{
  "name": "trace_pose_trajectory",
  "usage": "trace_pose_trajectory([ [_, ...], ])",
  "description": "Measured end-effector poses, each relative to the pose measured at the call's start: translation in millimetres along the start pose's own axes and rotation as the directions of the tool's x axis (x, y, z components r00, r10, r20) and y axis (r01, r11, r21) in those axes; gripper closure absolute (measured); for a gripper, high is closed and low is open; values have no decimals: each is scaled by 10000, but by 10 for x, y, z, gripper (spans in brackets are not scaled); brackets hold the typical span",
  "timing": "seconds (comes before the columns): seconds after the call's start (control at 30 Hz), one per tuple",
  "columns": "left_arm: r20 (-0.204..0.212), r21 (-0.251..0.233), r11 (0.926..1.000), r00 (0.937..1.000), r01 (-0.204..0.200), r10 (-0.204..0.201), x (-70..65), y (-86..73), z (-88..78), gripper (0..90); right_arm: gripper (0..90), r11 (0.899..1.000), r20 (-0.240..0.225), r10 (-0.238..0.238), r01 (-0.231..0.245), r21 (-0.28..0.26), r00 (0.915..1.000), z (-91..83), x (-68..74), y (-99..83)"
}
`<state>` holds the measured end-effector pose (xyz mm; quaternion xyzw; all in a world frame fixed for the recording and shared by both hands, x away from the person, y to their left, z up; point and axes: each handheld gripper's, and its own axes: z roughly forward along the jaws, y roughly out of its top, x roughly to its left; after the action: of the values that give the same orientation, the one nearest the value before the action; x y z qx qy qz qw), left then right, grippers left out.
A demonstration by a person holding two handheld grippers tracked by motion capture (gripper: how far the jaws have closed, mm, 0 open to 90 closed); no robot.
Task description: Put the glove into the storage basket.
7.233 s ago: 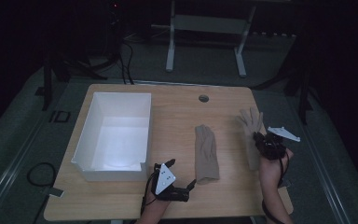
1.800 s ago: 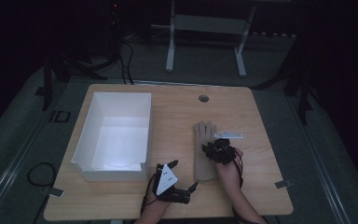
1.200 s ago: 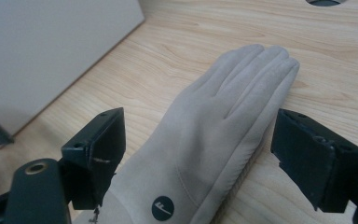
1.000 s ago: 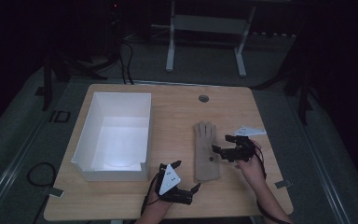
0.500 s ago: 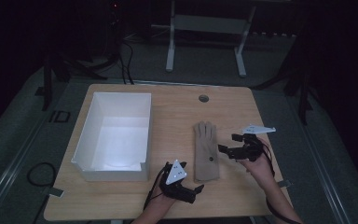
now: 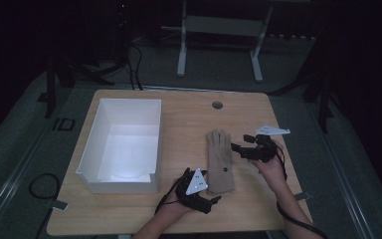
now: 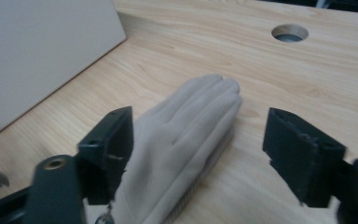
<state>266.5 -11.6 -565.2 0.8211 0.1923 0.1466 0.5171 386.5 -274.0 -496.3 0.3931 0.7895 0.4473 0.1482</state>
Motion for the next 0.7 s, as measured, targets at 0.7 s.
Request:
trace_pose_trajectory([
  [0.7, 532, 125, 9998, 9985, -161, 154, 33, 11, 104, 167, 297, 9810, -267, 1733, -1702, 934, 9845, 626, -252, -81],
])
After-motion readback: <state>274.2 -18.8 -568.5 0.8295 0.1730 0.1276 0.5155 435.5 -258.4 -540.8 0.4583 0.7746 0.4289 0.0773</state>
